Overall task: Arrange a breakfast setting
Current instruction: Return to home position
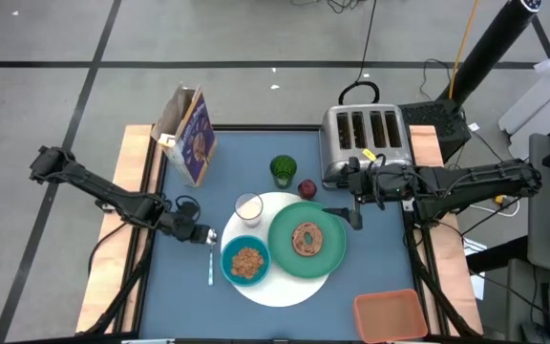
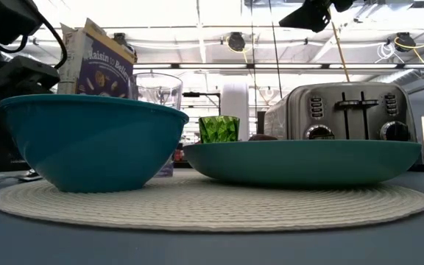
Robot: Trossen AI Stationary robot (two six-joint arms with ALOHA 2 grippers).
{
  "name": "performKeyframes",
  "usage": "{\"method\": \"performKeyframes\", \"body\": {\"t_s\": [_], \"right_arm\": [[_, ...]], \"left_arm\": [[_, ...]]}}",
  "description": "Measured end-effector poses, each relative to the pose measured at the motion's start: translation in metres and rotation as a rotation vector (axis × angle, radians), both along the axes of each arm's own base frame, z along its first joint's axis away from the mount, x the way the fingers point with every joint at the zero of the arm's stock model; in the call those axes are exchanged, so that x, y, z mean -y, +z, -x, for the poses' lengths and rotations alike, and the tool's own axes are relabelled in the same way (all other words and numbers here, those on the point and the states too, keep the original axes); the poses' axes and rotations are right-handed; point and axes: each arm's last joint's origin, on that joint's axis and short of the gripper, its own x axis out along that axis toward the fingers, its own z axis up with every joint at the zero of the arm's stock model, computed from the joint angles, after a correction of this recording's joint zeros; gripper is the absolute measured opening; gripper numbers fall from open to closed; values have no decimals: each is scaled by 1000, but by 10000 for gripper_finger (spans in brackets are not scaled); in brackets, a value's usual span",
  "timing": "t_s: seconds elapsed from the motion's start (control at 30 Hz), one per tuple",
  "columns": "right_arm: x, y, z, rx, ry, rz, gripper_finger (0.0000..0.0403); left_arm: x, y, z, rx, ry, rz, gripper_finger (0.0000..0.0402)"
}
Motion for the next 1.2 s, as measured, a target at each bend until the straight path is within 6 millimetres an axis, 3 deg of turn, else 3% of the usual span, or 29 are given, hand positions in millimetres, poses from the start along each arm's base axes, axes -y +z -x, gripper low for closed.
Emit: {"method": "performKeyframes", "body": {"t_s": [0.23, 0.5, 0.77, 1.2], "right_arm": [[0, 1, 0, 7, 0, -2, 380], [1, 12, 15, 70, 1, -8, 337], [4, 30, 40, 183, 2, -19, 264], [7, 33, 69, 172, 28, 78, 116]], "left_arm": [[5, 10, -3, 90, -35, 118, 124], [8, 36, -5, 361, -89, 141, 60], [5, 61, -11, 713, -267, -182, 19], [-17, 86, 4, 905, -443, -751, 14]]}}
